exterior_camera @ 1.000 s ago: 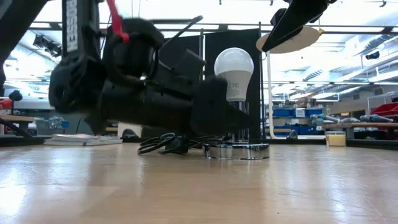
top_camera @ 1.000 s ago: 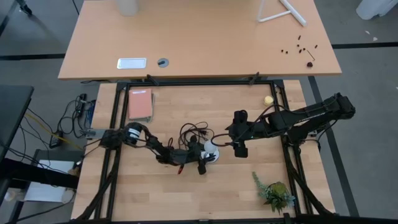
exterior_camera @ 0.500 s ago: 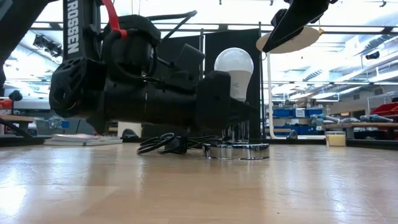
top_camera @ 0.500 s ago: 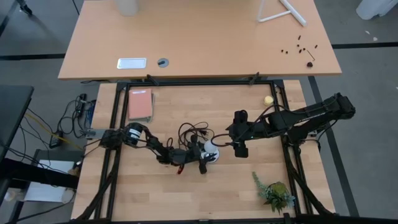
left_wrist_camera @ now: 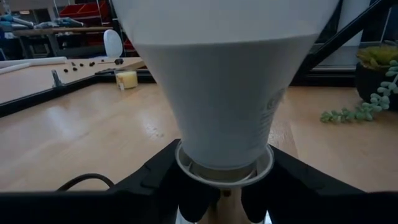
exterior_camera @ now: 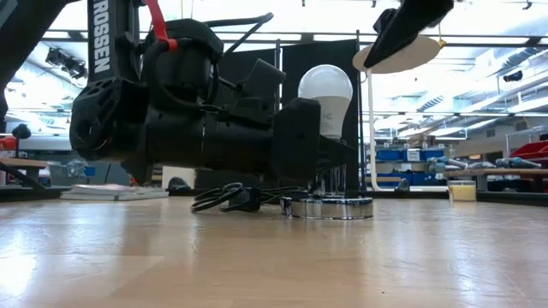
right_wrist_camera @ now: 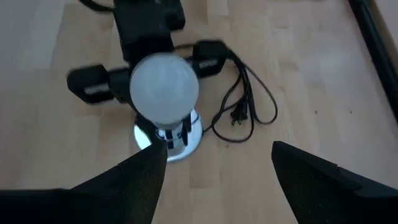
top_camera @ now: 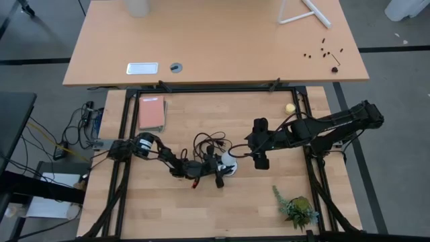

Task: Screw lightbulb
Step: Insert the lightbulb into the silver lamp

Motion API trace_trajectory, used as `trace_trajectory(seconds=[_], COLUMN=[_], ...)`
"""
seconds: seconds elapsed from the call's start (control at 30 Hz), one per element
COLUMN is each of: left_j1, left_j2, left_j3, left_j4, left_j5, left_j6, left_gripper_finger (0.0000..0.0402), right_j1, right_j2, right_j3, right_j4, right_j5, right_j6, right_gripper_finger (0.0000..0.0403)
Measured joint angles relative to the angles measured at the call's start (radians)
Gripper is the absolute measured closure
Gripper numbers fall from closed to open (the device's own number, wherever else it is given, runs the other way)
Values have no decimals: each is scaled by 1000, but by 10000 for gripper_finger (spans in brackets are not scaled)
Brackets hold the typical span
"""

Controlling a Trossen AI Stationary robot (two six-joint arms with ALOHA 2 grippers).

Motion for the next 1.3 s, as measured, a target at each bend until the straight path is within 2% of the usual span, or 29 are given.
trace_trajectory(seconds=[0.17, 0.4, 0.6, 0.93, 1.03, 1.3], left_j1=[11, 60, 100, 149, 153, 153], left_j2=[0, 8, 11, 11, 11, 11], left_j3=[12, 130, 186, 224, 230, 232], left_j4=[-17, -179, -235, -281, -280, -290], left_j5=[28, 144, 212, 271, 278, 283], left_j6=[-2, -5, 21, 22, 27, 26], left_gripper_finger=[220, 221, 222, 222, 222, 222], right_j1=[5, 19, 22, 26, 24, -11], right_j2=[4, 79, 124, 240, 290, 375], right_j3=[49, 126, 211, 278, 309, 379], right_j4=[-22, -155, -265, -320, -339, -388], right_j5=[-26, -43, -110, -107, -81, -90], right_j6=[-52, -125, -166, -201, -218, -282], right_gripper_finger=[104, 102, 77, 16, 10, 12])
